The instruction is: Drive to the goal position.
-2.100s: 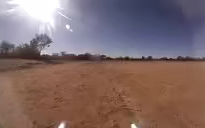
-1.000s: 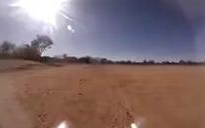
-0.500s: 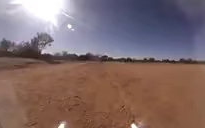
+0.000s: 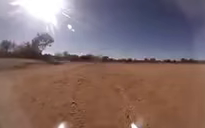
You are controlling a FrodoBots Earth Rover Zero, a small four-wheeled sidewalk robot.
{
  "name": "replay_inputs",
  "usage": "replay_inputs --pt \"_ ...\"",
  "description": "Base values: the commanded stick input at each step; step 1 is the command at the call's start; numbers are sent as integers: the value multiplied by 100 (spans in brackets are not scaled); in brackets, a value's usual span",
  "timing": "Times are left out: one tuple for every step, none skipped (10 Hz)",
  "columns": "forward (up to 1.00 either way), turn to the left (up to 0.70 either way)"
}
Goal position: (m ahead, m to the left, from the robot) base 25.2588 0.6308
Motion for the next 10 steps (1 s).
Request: replay_inputs --pt "50 0" --pt "50 0" --pt "50 0" --pt "50 0" --pt "50 0" --pt "50 0" --pt "50 0" --pt "50 0" --pt "50 0" --pt "50 0"
